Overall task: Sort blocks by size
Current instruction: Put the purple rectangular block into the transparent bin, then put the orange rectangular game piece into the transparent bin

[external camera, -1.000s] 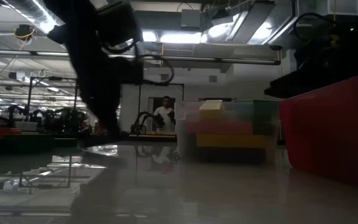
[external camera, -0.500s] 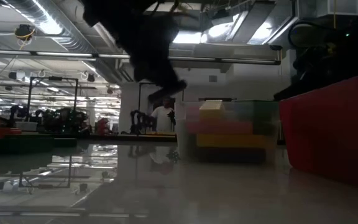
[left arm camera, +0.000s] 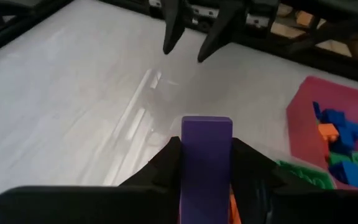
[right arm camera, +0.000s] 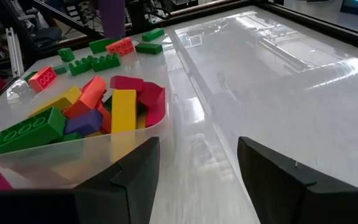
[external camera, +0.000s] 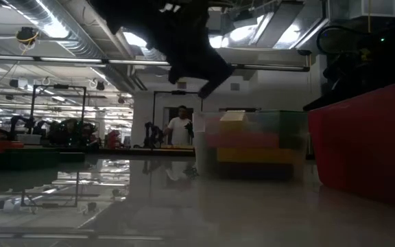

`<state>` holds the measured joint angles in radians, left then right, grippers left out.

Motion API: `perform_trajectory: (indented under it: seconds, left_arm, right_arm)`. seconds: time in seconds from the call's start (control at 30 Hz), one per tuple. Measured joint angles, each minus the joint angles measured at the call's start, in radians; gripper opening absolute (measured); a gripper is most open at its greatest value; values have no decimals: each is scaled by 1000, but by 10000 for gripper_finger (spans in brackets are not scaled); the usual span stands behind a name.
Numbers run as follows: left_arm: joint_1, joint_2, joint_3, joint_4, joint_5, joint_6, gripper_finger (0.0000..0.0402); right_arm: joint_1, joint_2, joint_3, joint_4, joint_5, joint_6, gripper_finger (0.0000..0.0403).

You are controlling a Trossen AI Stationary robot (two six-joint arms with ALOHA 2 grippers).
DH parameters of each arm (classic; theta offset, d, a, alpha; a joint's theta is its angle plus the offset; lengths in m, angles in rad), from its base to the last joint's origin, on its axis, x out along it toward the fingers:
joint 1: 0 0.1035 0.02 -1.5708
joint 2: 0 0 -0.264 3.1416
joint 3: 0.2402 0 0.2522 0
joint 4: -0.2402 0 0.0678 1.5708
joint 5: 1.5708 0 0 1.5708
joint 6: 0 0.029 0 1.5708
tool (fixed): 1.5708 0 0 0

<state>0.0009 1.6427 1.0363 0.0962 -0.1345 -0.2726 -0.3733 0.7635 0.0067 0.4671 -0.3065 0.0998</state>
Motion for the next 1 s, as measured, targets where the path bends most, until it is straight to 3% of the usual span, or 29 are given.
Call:
perform_trajectory:
  seconds: [0.13, 0.33, 0.7, 0.83, 1.0]
  left_arm:
    - [-5, 69, 0, 90, 0, 23, 96]
    - [-2, 114, 0, 99, -3, 69, 102]
    - [-2, 109, 0, 100, -7, 31, 191]
    - [3, 41, 0, 15, -7, 55, 198]
    - [8, -104, 0, -281, 4, -160, 200]
  right_arm:
    - [0, 0, 0, 1, 0, 0, 214]
    - [0, 0, 0, 0, 0, -1, 214]
    - [0, 0, 0, 0, 0, -1, 214]
    - [0, 0, 0, 0, 0, -1, 214]
    - [0, 0, 0, -11, 0, -1, 214]
